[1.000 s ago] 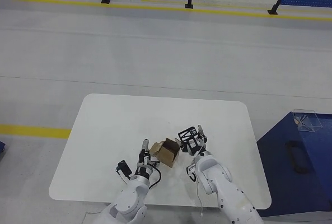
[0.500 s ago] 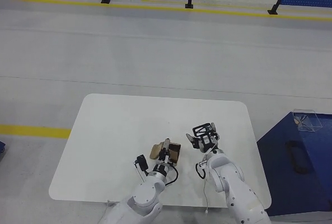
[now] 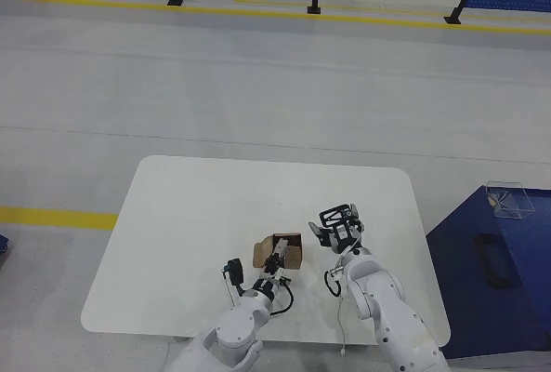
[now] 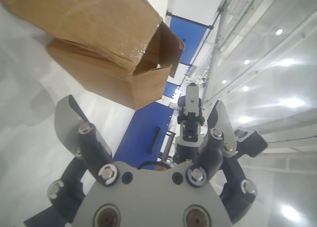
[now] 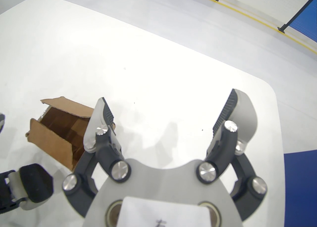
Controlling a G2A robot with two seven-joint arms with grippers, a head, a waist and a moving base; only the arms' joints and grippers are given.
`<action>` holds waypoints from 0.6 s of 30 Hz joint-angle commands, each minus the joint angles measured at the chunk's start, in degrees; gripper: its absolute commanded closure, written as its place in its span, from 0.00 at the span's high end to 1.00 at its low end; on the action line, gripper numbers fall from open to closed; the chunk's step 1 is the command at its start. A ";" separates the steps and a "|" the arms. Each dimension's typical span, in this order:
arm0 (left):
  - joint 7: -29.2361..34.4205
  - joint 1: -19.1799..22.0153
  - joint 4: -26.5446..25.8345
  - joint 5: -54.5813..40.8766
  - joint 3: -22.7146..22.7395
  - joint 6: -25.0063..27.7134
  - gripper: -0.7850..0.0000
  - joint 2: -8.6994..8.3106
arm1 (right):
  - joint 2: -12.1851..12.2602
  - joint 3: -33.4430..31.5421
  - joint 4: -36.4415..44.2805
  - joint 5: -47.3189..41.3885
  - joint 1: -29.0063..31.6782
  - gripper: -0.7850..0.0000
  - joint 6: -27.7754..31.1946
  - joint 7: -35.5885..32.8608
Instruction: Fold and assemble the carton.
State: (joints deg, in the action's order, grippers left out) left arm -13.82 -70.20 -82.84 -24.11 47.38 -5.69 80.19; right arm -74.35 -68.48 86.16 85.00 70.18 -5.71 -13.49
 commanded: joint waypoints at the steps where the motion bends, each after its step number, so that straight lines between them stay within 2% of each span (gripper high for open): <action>1: -0.47 -6.05 -8.63 1.43 4.84 0.04 1.00 -1.53 | -0.19 0.56 0.26 2.02 0.32 1.00 -2.69 2.12; 3: 0.27 -11.14 -14.35 2.17 8.96 0.97 1.00 -2.67 | -0.60 1.00 -0.07 -0.83 -0.11 1.00 -2.87 3.00; 5: 0.69 -14.47 -17.33 2.45 11.51 2.83 1.00 -3.23 | -0.99 1.65 -1.04 -0.86 -1.20 1.00 -4.82 3.82; 12: 0.69 -14.47 -17.33 2.45 11.51 2.83 1.00 -3.23 | -1.17 2.07 -1.22 -1.41 -1.41 1.00 -4.83 4.48; 15: 0.88 -14.00 -16.95 -0.12 11.78 1.90 1.00 -2.97 | -1.16 3.17 -1.59 1.36 -1.24 1.00 -3.16 4.78; 18: 0.23 -13.12 -14.02 -3.56 10.58 3.78 1.00 -2.20 | -1.51 4.50 -2.98 3.05 -1.20 1.00 -4.63 5.92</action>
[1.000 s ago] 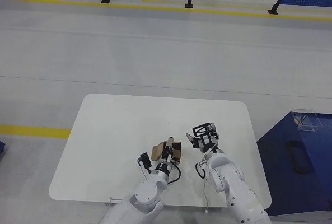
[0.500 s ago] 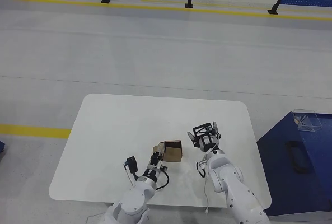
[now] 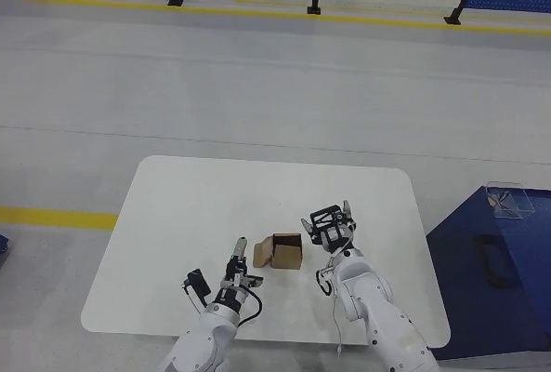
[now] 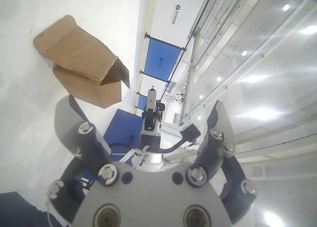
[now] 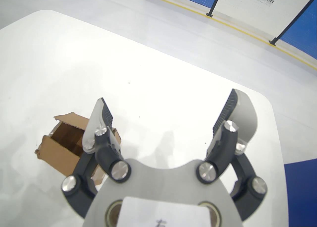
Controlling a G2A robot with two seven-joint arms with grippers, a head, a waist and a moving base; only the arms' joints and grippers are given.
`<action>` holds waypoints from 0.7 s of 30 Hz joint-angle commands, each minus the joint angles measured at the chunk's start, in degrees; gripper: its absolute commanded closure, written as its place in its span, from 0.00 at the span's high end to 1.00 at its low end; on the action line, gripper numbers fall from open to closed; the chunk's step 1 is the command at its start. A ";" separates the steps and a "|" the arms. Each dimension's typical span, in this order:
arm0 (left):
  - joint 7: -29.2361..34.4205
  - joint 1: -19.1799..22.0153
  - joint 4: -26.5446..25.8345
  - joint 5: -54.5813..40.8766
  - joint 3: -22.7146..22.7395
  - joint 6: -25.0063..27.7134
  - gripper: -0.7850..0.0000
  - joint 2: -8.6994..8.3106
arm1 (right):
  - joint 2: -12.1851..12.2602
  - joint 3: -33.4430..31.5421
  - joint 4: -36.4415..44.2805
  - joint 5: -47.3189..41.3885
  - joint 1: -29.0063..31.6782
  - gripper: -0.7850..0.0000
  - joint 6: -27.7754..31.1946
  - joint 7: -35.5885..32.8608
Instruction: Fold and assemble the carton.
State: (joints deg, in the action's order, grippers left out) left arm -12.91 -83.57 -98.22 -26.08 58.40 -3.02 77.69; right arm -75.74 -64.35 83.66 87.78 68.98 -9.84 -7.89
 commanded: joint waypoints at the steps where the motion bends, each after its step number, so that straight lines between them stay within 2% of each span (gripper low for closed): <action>1: -1.30 0.91 3.15 -2.33 -1.25 2.29 1.00 0.68 | -0.26 0.84 -1.11 0.35 0.01 1.00 -0.68 0.65; 7: -2.47 4.94 14.46 -11.43 -4.97 12.43 1.00 3.35 | -1.12 3.28 -4.91 3.04 -0.85 1.00 -3.77 3.08; 12: -3.08 8.41 21.08 -15.85 -6.60 18.21 1.00 5.25 | -1.68 4.11 -5.76 4.40 -1.41 1.00 -5.87 5.56; 21: -4.60 13.26 28.06 -17.51 -7.97 21.62 1.00 7.69 | -2.59 5.80 -6.62 7.46 -2.53 1.00 -7.20 5.89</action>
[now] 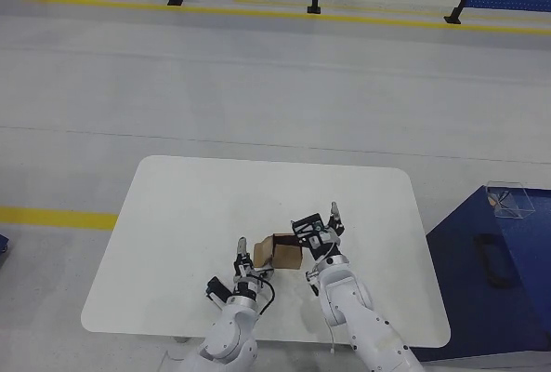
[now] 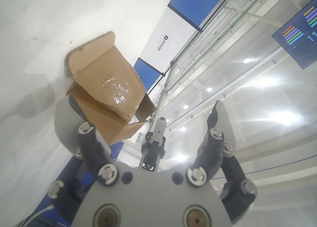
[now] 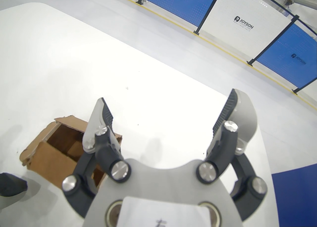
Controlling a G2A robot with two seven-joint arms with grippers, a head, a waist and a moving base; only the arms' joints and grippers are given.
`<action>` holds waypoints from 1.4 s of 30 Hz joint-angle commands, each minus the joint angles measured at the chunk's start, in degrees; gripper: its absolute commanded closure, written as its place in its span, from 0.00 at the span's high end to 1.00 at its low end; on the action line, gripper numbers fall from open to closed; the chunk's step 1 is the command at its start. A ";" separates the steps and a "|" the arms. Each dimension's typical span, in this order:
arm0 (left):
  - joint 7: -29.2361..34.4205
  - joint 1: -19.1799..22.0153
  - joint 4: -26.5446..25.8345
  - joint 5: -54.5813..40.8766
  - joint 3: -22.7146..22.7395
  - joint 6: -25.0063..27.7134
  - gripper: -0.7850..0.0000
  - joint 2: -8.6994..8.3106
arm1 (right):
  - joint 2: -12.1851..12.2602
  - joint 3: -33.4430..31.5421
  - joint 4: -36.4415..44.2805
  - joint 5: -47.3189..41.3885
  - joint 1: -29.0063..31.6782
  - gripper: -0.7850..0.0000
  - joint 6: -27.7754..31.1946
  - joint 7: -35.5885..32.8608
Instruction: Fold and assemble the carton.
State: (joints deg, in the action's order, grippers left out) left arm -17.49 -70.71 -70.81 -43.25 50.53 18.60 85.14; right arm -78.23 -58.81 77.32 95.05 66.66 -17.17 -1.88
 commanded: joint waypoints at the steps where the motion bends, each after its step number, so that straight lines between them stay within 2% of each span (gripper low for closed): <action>1: -0.08 0.86 1.32 -0.60 -0.08 0.21 1.00 0.45 | -0.23 0.56 -0.76 0.48 -0.47 1.00 0.22 -0.26; 7: -0.28 3.05 5.00 -1.15 0.03 0.74 1.00 1.63 | -1.05 2.52 -4.68 3.08 -2.50 1.00 0.80 -2.69; 10: -0.21 3.34 5.93 -1.05 0.36 1.44 1.00 2.03 | -1.44 2.92 -6.47 3.86 -3.27 1.00 0.42 -5.87; 15: -0.36 3.50 6.97 -0.25 1.83 2.71 1.00 2.34 | -1.86 3.42 -7.46 4.74 -3.53 1.00 1.19 -7.25; 27: -1.12 3.44 5.73 3.39 4.90 3.84 1.00 2.85 | -2.15 2.56 -6.93 5.89 -2.25 1.00 3.43 -7.08; 33: 0.05 2.85 4.89 7.70 4.42 1.01 1.00 3.05 | -1.87 -0.55 -2.29 3.34 -0.41 1.00 3.74 -6.12; 37: 1.66 1.37 2.89 10.81 4.37 0.44 1.00 2.95 | -0.80 -6.48 2.68 1.56 1.81 1.00 5.16 -6.72; 42: 2.09 0.29 1.30 12.46 5.13 -0.11 1.00 2.98 | -0.08 -12.40 -0.29 -1.77 -0.81 1.00 9.06 -9.16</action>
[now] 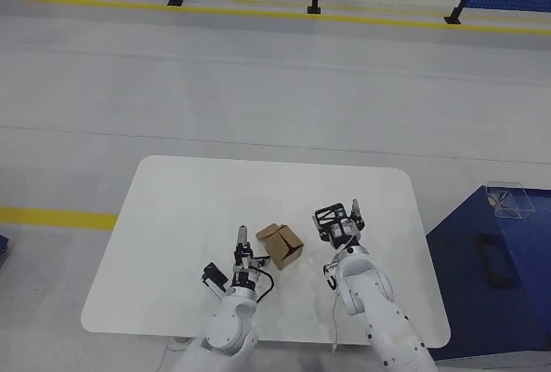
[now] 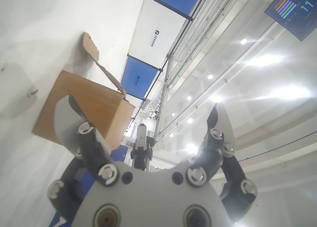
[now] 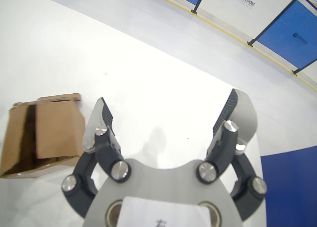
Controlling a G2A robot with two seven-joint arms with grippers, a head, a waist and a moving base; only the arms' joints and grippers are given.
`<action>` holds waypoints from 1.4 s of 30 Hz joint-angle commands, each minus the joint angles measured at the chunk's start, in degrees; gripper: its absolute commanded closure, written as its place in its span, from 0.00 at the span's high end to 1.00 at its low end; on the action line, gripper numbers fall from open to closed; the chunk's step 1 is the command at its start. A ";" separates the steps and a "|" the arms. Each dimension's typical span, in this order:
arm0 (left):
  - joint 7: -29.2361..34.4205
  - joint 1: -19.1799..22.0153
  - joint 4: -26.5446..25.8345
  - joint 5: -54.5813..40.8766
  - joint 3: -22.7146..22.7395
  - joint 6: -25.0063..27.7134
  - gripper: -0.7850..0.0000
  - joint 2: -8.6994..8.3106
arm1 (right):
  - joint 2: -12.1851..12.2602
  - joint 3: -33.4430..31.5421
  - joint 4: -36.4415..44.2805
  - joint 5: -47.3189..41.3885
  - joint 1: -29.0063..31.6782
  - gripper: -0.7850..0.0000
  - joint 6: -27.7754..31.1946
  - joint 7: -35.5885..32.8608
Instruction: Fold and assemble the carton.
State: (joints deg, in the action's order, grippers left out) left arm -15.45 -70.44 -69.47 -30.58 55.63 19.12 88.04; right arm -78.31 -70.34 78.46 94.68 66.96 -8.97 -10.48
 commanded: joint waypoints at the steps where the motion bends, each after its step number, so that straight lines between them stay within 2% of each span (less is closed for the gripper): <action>1: 0.10 0.22 -0.05 -0.34 0.09 -1.07 1.00 0.17 | 0.03 -1.48 -3.49 -1.74 -2.67 1.00 1.37 -1.22; 5: -1.12 1.51 1.24 0.32 -0.74 -2.53 1.00 0.86 | -0.36 -0.61 -11.90 -1.48 -8.78 1.00 4.17 -2.73; 10: -0.05 2.49 2.98 0.15 -2.42 -4.04 1.00 1.77 | -0.36 -0.50 -12.02 -1.48 -8.62 1.00 4.45 -2.76; 14: 1.66 2.32 3.78 0.35 -2.75 -3.29 1.00 2.14 | -0.66 1.55 -14.36 -1.70 -9.60 1.00 9.36 -2.71; 20: 8.24 0.55 2.98 2.32 -3.57 -2.86 1.00 2.09 | -1.72 6.06 -19.38 0.35 -12.69 1.00 11.40 -1.15; 26: 11.83 -4.46 -3.27 2.71 0.42 0.23 1.00 0.89 | -2.51 9.06 -23.96 1.64 -15.69 1.00 14.84 2.11; 33: 14.86 -12.20 -13.12 3.52 6.13 -0.28 1.00 -0.88 | -2.91 11.45 -26.03 2.06 -17.38 1.00 22.28 6.95; 42: 16.30 -19.78 -24.06 3.73 12.17 -1.66 1.00 -2.36 | -3.86 15.25 -24.55 2.33 -16.97 1.00 26.18 9.54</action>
State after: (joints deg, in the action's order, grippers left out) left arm 0.59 -89.29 -92.14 -26.80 67.20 17.40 85.82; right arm -82.09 -55.39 53.61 97.14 49.86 16.88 -1.12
